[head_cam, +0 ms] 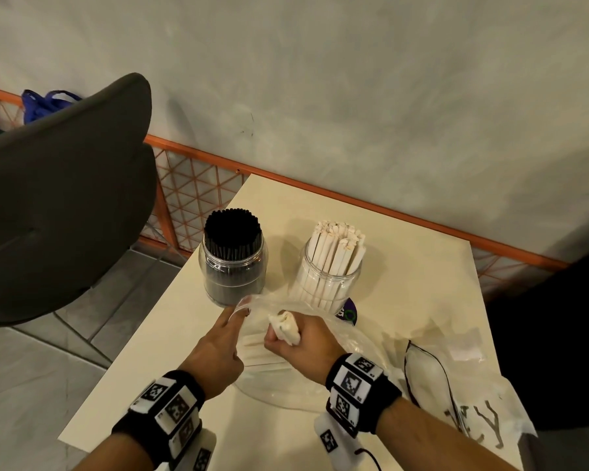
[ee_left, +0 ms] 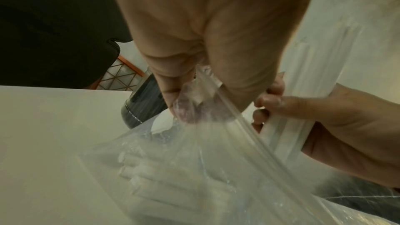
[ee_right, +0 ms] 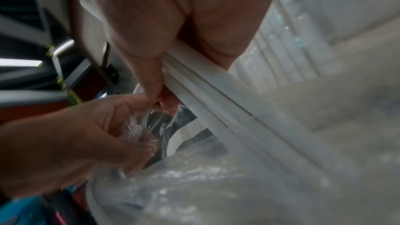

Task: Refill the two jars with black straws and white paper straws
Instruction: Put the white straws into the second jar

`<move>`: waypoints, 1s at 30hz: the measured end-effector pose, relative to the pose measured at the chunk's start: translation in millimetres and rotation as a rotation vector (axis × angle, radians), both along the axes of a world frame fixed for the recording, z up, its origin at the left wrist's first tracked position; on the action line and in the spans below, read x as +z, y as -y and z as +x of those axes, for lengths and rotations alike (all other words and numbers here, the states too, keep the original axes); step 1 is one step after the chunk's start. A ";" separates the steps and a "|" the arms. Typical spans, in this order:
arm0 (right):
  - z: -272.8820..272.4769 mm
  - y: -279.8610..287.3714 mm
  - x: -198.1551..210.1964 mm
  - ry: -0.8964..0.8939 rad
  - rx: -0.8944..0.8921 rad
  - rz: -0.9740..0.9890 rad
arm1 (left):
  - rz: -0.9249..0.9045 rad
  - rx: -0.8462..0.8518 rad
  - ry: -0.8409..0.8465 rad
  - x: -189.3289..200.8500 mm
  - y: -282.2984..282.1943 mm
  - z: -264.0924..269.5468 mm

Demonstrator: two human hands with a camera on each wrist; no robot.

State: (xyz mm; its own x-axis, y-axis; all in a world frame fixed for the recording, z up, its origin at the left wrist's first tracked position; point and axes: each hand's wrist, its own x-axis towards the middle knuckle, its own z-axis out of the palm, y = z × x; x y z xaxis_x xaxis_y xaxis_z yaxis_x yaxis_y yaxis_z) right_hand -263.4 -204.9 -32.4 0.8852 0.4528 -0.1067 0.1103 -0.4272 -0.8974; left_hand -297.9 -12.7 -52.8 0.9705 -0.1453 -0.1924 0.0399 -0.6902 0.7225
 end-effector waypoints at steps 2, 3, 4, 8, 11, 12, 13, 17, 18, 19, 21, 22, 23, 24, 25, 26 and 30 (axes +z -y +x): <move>-0.7 -0.9 -3.3 -0.075 -0.106 0.150 | 0.004 0.000 0.003 2.3 1.3 -0.5; -0.4 -0.7 -5.5 -0.092 -0.138 0.195 | 0.013 0.002 0.003 2.9 2.0 -0.7; -0.2 -0.2 -7.1 -0.101 -0.158 0.217 | 0.019 0.007 0.000 3.6 2.9 -0.8; -1.5 -0.7 -13.2 -0.110 -0.190 0.239 | 0.022 0.019 -0.041 4.7 6.1 -1.3; -3.3 -4.2 -17.3 -0.115 -0.207 0.252 | 0.028 0.024 -0.065 2.8 6.4 -0.7; -3.8 -5.9 -17.9 -0.114 -0.214 0.254 | 0.034 0.027 -0.066 1.7 5.9 -0.3; -4.6 -7.6 -16.4 -0.117 -0.219 0.268 | 0.038 0.028 -0.066 1.2 5.8 -0.1; -3.6 -16.9 18.6 -0.104 -0.176 0.442 | 0.028 0.020 -0.048 1.1 4.7 1.9; -1.4 -17.4 37.1 -0.077 -0.157 0.480 | 0.028 0.020 -0.046 0.8 4.3 2.2; 2.0 -16.0 58.5 -0.046 -0.134 0.527 | 0.031 0.021 -0.048 0.4 3.8 2.3; 13.0 -7.7 104.7 0.010 -0.092 0.657 | 0.031 0.017 -0.043 -1.2 2.3 2.6; 21.2 -0.8 126.3 0.042 -0.093 0.711 | 0.033 0.012 -0.039 -1.5 1.8 2.8; 31.2 7.2 143.9 0.073 -0.113 0.747 | 0.032 0.008 -0.036 -1.5 1.7 2.7; 42.1 15.5 158.4 0.102 -0.139 0.769 | 0.033 0.003 -0.031 -1.9 1.8 2.6; 54.2 23.6 168.7 0.128 -0.171 0.779 | 0.029 -0.003 -0.023 -1.2 2.5 2.6; 66.5 30.9 174.7 0.143 -0.208 0.776 | 0.021 -0.006 -0.014 -0.6 3.2 2.3; 109.3 46.8 168.5 0.171 -0.339 0.649 | 0.018 -0.018 0.017 -2.8 2.8 0.8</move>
State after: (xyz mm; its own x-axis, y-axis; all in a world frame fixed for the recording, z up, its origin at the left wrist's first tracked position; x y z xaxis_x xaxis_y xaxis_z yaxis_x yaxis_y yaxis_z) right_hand -154.1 -251.7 136.1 0.9676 0.0771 0.2403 0.2275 0.1460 -0.9628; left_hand -297.2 -15.5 -55.5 0.9710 -0.1591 -0.1787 0.0155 -0.7036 0.7104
